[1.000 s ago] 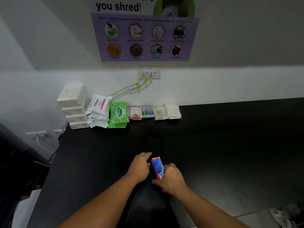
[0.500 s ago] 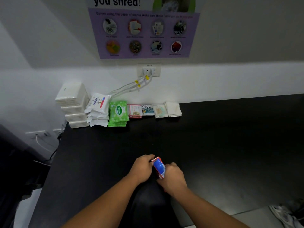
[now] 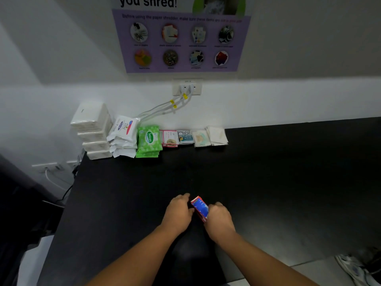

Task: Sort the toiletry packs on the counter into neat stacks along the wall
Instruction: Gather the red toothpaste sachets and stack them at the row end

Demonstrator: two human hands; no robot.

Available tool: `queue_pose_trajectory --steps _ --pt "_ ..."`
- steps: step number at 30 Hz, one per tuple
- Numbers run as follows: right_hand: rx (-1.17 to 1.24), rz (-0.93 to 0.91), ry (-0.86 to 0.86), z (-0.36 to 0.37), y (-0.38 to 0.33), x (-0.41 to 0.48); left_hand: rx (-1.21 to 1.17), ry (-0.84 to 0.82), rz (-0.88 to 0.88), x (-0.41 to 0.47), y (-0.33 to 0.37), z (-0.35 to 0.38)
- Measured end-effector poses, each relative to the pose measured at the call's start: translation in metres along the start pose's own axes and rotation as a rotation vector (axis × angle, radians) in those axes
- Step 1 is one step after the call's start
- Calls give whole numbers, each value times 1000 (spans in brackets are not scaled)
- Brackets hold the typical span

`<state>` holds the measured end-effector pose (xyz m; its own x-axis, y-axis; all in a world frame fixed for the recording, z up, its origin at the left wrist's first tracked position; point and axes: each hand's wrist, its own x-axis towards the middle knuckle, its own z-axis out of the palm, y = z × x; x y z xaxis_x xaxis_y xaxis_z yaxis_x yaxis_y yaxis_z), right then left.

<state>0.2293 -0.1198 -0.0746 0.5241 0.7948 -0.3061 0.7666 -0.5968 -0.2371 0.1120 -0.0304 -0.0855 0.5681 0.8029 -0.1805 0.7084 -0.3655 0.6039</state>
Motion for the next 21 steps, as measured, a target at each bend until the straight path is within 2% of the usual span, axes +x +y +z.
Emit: queue_pose_trajectory --steps 3,7,11,16,21 --pt "97 6 -4 -4 5 -1 -120 75 -185 -13 0 1" --pt "209 81 -58 -12 16 2 -368 -71 -305 -27 6 12" --pt "247 106 -139 -14 24 2 -525 -123 -366 -34 22 28" --pt "371 179 -153 -9 24 4 -418 -74 -317 -36 32 32" --pt "461 239 -168 -12 26 14 -373 -106 -335 -23 44 28"
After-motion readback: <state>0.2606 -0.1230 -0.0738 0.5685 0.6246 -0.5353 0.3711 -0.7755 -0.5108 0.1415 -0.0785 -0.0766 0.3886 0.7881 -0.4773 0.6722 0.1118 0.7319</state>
